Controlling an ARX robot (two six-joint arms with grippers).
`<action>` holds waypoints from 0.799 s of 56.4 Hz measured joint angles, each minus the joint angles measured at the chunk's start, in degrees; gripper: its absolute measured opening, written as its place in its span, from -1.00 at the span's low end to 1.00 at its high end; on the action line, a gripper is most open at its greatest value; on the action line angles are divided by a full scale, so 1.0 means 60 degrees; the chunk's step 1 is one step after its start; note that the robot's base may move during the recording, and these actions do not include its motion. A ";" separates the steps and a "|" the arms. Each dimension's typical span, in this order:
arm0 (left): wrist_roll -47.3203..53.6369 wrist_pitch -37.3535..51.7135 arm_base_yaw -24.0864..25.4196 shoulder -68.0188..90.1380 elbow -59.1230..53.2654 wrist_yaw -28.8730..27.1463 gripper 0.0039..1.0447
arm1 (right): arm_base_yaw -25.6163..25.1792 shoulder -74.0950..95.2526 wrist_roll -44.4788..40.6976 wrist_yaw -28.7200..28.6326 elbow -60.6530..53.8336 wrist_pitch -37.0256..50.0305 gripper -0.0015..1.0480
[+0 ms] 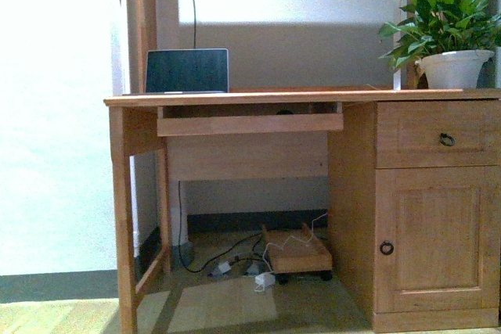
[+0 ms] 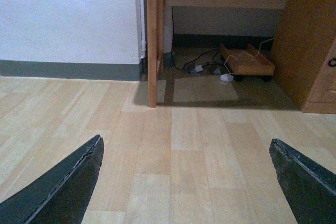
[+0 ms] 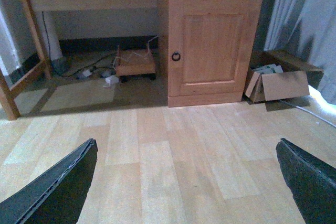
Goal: Place mouse
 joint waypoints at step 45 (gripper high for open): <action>0.0000 0.0000 0.0000 0.0000 0.0000 -0.0004 0.86 | 0.0000 0.0004 0.0000 0.0000 0.0000 0.0000 0.99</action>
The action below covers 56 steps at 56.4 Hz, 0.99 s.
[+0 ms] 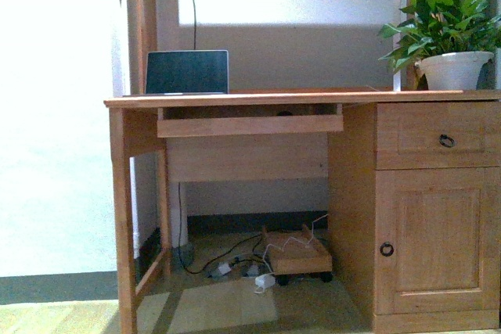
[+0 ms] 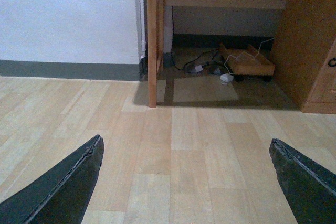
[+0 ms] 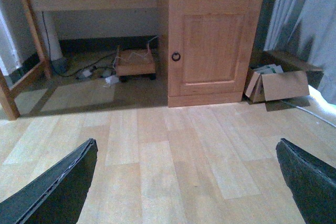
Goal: Place mouse
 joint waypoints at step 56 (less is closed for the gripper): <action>0.0000 0.0000 0.0000 0.0000 0.0000 0.0000 0.86 | 0.0000 -0.0004 0.0000 0.0000 0.0000 0.0000 0.99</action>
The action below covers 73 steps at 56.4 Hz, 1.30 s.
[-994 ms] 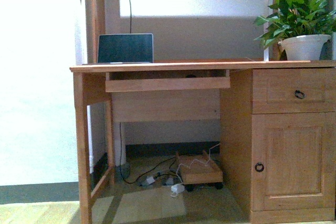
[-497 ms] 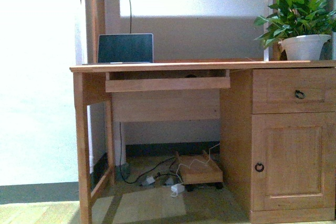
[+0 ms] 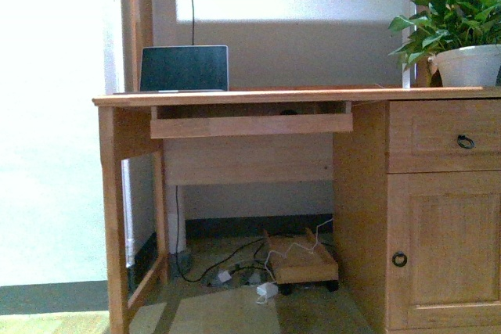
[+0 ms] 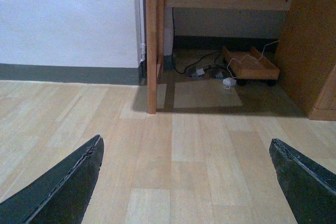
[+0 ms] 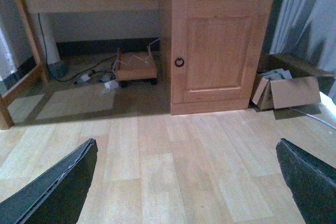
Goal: Place mouse
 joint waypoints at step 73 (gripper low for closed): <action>0.0000 0.0000 0.0000 0.0000 0.0000 0.0004 0.86 | 0.0000 0.0004 0.0004 0.0007 0.0000 0.0000 0.99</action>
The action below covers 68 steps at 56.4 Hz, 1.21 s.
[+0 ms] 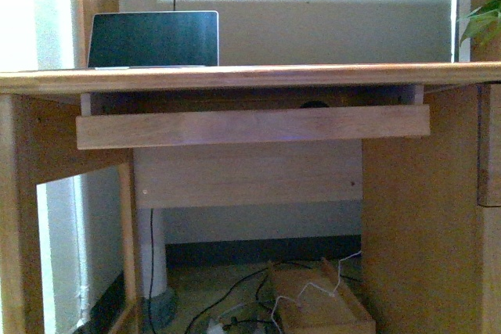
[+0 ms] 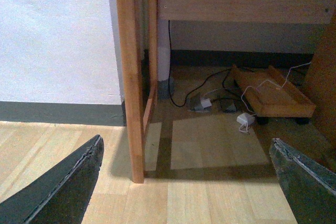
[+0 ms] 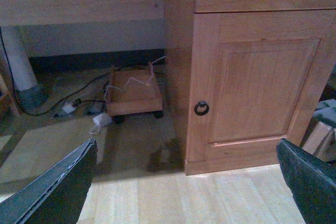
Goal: Place mouse
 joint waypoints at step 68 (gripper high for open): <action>-0.0539 -0.0831 0.0025 0.0645 0.0375 0.0313 0.86 | 0.0000 0.0000 -0.0004 -0.0004 0.0000 0.0000 0.99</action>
